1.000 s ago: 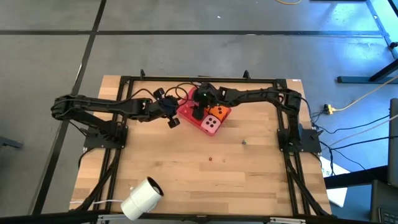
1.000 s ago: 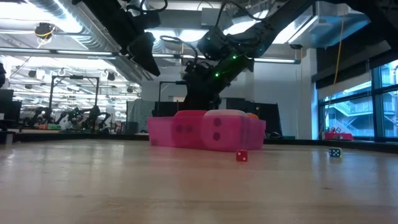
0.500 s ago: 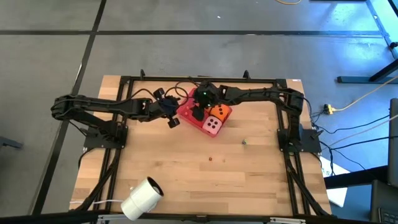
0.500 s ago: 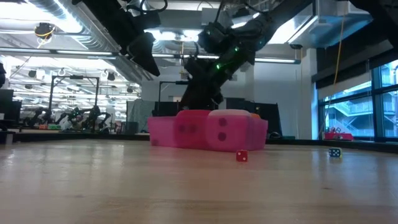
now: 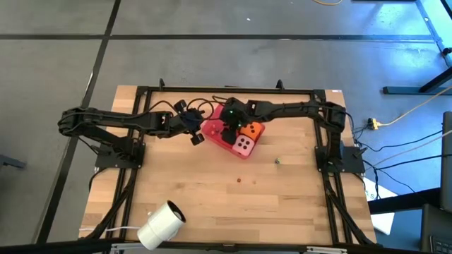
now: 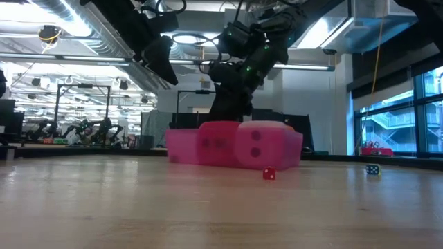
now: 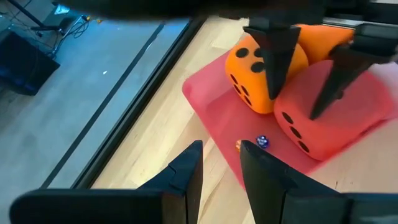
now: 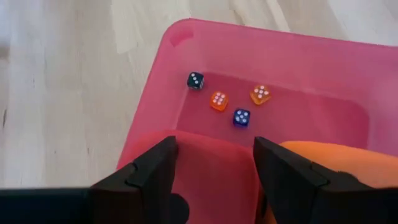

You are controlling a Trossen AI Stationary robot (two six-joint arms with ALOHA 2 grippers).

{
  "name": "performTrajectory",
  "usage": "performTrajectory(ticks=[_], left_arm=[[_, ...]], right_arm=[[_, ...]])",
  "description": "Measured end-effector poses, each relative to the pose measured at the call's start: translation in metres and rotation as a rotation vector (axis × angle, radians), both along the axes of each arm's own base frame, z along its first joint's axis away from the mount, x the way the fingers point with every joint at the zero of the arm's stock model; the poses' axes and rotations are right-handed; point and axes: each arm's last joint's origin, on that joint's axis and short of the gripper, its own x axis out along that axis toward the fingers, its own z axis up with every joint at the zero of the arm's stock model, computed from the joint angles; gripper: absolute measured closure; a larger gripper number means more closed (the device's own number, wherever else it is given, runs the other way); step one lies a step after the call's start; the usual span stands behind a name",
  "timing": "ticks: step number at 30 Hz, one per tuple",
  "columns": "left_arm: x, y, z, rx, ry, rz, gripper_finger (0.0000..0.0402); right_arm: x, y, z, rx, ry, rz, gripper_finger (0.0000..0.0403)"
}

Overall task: Pick & Place Dice
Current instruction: Put the small red die into the red bin

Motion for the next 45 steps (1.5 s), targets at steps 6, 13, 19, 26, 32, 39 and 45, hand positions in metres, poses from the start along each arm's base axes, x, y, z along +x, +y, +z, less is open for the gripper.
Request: performTrajectory(ticks=[6,13,19,26,32,39,45], left_arm=[[0.000,0.000,0.000,-0.002,-0.003,0.002,0.0300],[0.000,0.000,0.000,-0.002,-0.003,0.002,0.0300],[0.000,0.000,0.000,-0.002,-0.003,0.002,0.0300],[-0.001,-0.002,-0.003,-0.005,0.014,-0.002,0.0300],[0.001,-0.012,-0.004,-0.022,0.007,-0.031,0.0300],[0.004,-0.034,-0.004,-0.060,-0.035,-0.101,0.0300],[0.005,-0.051,-0.002,-0.069,-0.055,-0.164,0.0300]], right_arm=[[0.000,0.002,0.004,-0.003,0.004,0.017,0.0186],[0.004,0.002,0.034,0.026,0.064,-0.002,0.0186],[-0.011,0.012,0.056,0.107,0.296,-0.071,0.0186],[-0.026,0.048,0.061,-0.022,0.489,-0.120,0.0186],[-0.046,0.092,0.062,-0.208,0.668,-0.017,0.0185],[-0.083,0.135,0.070,-0.288,0.846,0.123,0.0185],[-0.128,0.153,0.079,-0.208,0.702,0.203,0.0185]])
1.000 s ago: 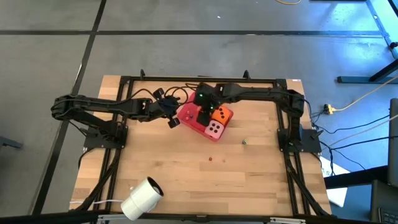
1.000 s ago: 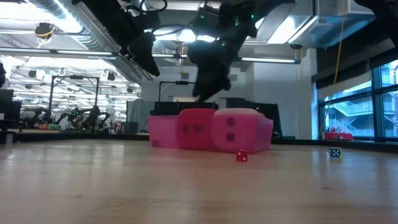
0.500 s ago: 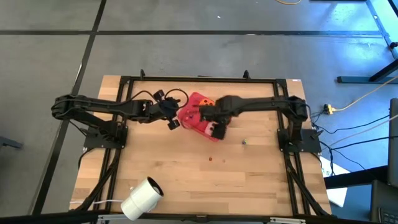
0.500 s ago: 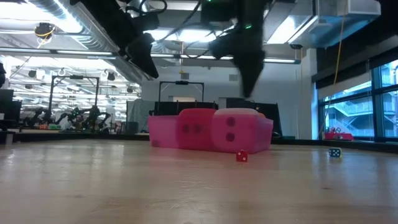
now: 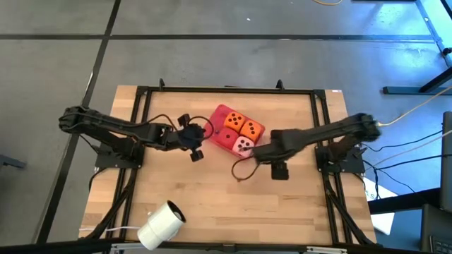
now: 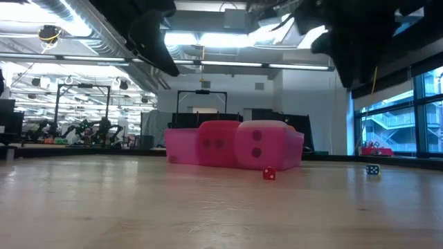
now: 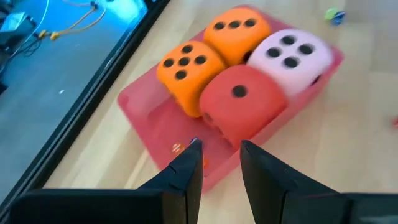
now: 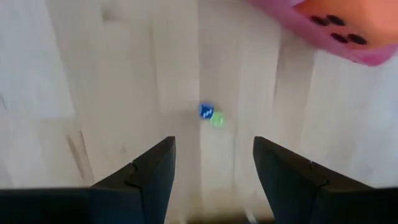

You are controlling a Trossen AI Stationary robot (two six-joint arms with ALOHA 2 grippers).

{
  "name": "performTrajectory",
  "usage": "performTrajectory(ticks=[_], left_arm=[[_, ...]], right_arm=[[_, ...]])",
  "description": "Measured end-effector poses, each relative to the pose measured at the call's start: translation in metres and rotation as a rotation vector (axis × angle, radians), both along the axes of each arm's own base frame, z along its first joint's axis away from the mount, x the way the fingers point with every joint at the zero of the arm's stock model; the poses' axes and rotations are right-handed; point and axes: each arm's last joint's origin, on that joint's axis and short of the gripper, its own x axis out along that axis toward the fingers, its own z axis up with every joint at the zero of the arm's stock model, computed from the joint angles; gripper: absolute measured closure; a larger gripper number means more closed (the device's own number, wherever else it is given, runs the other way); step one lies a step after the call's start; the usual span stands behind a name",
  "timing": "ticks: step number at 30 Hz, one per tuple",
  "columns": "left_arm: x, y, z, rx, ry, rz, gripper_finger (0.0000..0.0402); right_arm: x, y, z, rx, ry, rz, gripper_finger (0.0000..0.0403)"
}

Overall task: Pick & Place Dice
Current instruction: Put the small red die into the red bin

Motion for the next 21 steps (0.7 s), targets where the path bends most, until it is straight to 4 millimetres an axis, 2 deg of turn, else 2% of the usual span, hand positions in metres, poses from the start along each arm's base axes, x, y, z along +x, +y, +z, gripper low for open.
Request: performTrajectory(ticks=[5,10,13,15,21], left_arm=[[0.005,-0.011,0.002,-0.018,-0.056,-0.035,0.0300],[0.020,-0.023,-0.010,-0.033,-0.049,-0.101,0.0300],[0.036,-0.030,-0.027,-0.014,-0.018,-0.166,0.0300],[0.047,-0.036,-0.039,-0.020,-0.009,-0.223,0.0300],[0.084,-0.053,-0.072,-0.078,-0.092,-0.512,0.0300]], right_arm=[[-0.044,-0.005,-0.008,0.070,-0.316,-0.105,0.0185],[-0.079,-0.009,-0.047,0.102,-0.540,-0.132,0.0185],[-0.090,-0.010,-0.073,0.146,-0.622,-0.155,0.0185],[-0.094,-0.011,-0.086,0.144,-0.612,-0.104,0.0185],[-0.099,-0.012,-0.096,0.144,-0.573,-0.056,0.0186]])
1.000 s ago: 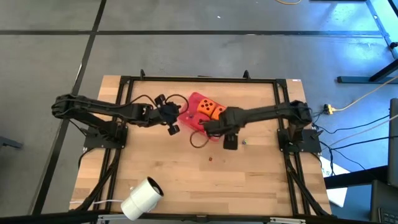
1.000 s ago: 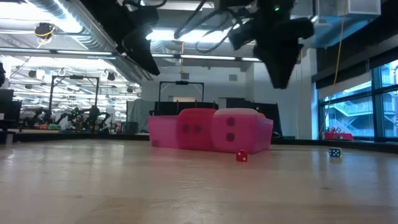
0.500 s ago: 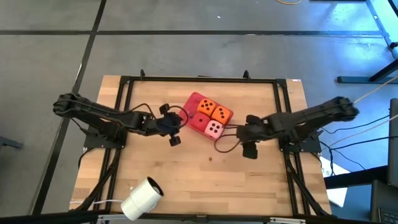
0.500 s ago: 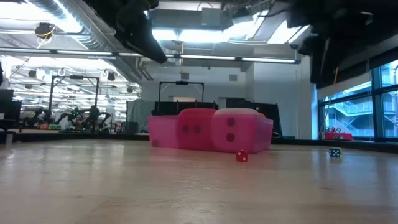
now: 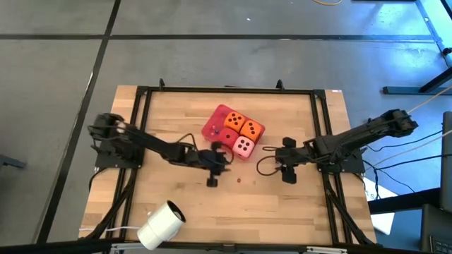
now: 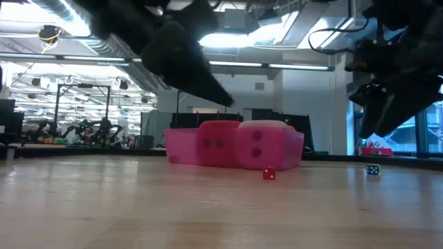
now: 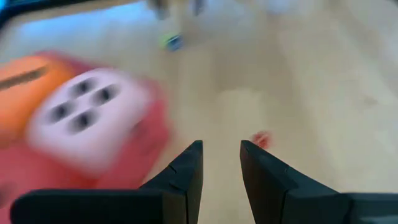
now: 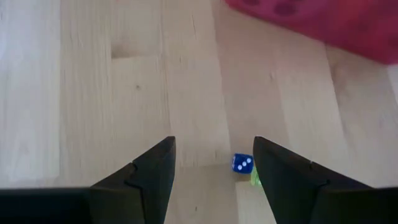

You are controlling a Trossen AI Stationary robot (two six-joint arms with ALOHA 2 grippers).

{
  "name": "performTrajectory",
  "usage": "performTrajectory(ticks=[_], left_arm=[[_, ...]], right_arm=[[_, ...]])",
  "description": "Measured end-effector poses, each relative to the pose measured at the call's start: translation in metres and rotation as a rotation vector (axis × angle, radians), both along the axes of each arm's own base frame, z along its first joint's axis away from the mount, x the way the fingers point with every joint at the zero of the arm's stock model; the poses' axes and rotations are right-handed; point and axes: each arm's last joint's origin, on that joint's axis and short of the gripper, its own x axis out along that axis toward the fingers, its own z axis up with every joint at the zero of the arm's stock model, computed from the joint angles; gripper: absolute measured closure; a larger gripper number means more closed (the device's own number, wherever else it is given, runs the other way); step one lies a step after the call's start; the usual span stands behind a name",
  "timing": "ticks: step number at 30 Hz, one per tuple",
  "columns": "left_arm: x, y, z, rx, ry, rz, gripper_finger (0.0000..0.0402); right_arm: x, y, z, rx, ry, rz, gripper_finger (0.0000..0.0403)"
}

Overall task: Pick & Place Dice
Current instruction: Put the small red die into the red bin

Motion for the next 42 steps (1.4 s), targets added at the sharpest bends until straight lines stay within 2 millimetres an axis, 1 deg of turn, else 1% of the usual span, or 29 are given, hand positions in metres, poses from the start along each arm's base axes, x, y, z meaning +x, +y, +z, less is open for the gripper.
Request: performTrajectory(ticks=[3,6,11,14,20,27,42], left_arm=[[0.016,-0.005,-0.017,-0.052,-0.071,-0.072,0.0300],[0.027,-0.009,-0.036,-0.120,-0.104,-0.116,0.0300],[0.038,-0.013,-0.067,-0.202,-0.124,-0.158,0.0300],[0.042,-0.014,-0.078,-0.233,-0.109,-0.163,0.0300],[0.049,-0.017,-0.077,-0.229,-0.135,-0.202,0.0300],[0.049,-0.015,-0.080,-0.188,-0.125,-0.128,0.0300],[0.046,-0.014,-0.086,-0.173,-0.052,-0.128,0.0300]], right_arm=[[0.001,0.000,0.000,-0.007,-0.008,0.016,0.0185],[0.001,0.000,0.001,-0.006,-0.015,0.019,0.0185],[0.001,0.000,0.001,-0.009,-0.016,0.018,0.0185],[0.002,0.000,0.001,-0.007,-0.022,0.017,0.0185],[0.002,0.001,0.001,-0.005,-0.029,0.017,0.0185],[0.002,0.001,0.002,-0.005,-0.029,0.016,0.0185],[0.002,0.001,0.002,-0.005,-0.029,0.017,0.0185]])
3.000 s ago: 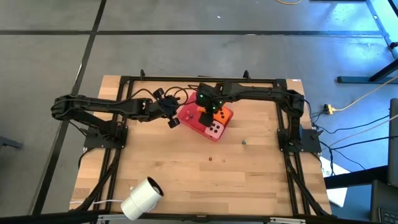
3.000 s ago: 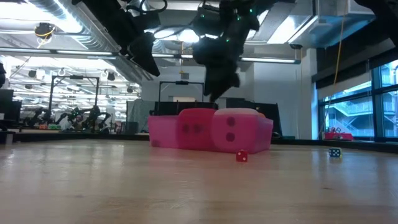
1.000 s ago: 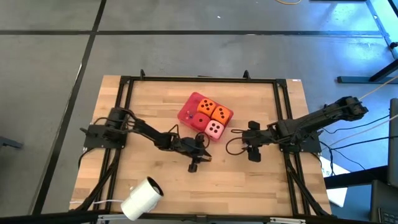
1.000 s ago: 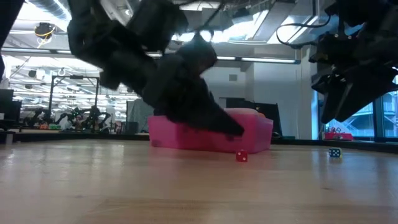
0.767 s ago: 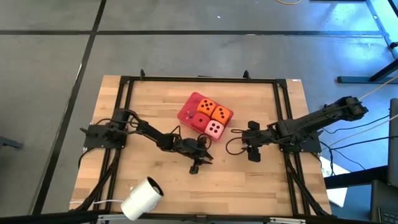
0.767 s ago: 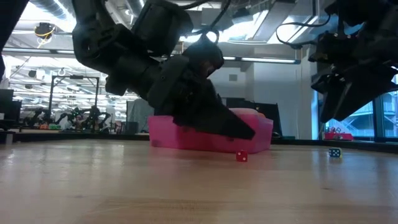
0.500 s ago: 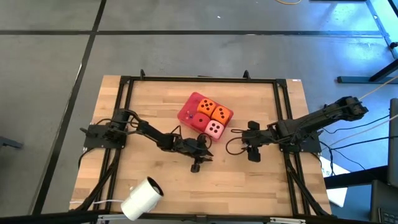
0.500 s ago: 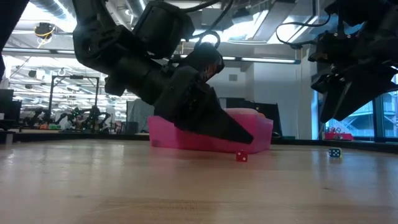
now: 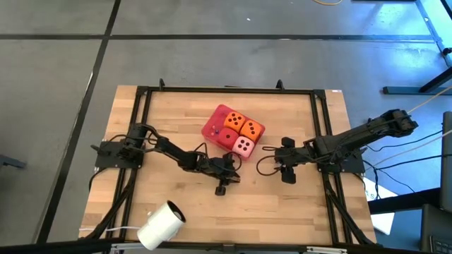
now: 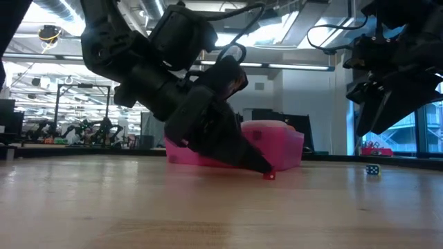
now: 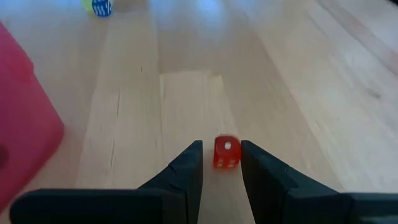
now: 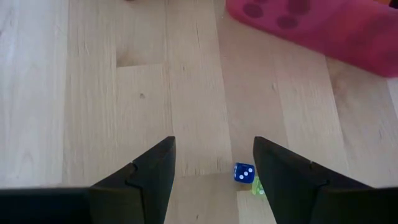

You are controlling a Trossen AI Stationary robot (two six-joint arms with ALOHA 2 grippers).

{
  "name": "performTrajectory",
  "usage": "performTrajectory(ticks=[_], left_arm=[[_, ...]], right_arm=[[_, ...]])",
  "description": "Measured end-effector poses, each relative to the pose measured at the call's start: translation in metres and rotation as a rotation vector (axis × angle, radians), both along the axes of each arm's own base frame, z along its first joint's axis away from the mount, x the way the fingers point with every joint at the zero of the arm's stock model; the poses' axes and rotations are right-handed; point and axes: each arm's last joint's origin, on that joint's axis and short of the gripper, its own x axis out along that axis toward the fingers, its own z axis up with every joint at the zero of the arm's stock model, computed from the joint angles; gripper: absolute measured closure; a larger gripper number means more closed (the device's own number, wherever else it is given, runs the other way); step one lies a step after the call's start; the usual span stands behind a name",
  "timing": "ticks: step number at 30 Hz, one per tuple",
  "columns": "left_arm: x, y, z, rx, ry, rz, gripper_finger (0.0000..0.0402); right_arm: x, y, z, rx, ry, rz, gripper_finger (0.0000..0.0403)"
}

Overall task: Pick & Place Dice
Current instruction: Put the small red die into the red bin

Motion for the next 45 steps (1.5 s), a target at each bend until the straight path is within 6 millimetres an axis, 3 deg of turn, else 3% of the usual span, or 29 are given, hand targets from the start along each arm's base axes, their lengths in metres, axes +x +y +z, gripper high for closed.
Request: performTrajectory(ticks=[10,19,25,30,34,41,45], left_arm=[[0.000,0.001,0.000,0.004,0.001,0.001,0.0303],[0.001,0.004,0.000,0.008,0.000,0.007,0.0353],[0.001,0.005,0.001,0.004,-0.002,0.001,0.0363],[-0.004,0.006,0.027,0.036,-0.031,-0.034,0.0361],[-0.016,0.016,0.057,0.109,0.012,0.042,0.0362],[-0.049,0.049,0.109,0.251,0.075,0.376,0.0358],[-0.065,0.077,0.116,0.245,0.151,0.581,0.0358]], right_arm=[[0.000,0.000,0.000,0.000,0.000,0.000,0.0185],[0.000,0.000,0.000,-0.002,0.000,0.002,0.0185],[0.000,0.000,0.000,-0.001,0.000,0.002,0.0185],[0.000,0.000,0.000,-0.001,0.000,0.002,0.0185],[0.001,0.000,0.000,0.000,-0.006,0.003,0.0185],[0.010,-0.001,0.007,-0.131,-0.136,0.022,0.0185],[0.015,-0.001,0.012,-0.168,-0.217,-0.001,0.0185]])
